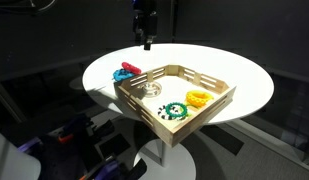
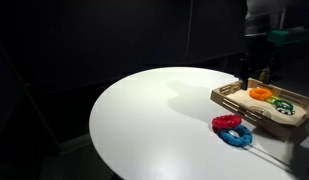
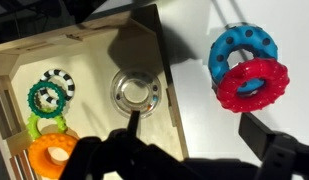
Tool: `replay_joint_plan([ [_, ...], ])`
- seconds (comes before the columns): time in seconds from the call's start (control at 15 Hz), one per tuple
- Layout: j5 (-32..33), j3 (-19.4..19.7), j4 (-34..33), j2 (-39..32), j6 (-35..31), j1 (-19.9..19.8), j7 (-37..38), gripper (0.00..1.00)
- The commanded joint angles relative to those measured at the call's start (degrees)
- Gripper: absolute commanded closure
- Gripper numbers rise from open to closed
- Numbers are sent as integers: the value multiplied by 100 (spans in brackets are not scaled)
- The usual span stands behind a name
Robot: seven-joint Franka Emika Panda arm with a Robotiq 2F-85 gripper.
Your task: Put the pink ring on the table
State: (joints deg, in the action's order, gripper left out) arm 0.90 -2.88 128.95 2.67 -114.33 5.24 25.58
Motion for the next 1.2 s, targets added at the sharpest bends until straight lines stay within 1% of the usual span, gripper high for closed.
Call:
replay_joint_plan([
  [0.0, 165, -27, -138, 427, 522, -126, -129, 0],
  [0.2, 166, -38, -200, 764, 786, -205, -40, 0],
  [0.53, 128, -60, -240, 1142, 934, -330, -60, 0],
  [0.6, 79, -84, -164, 1032, 763, -322, -50, 0],
  [1.13, 80, -105, -144, 1018, 767, -324, -49, 0],
])
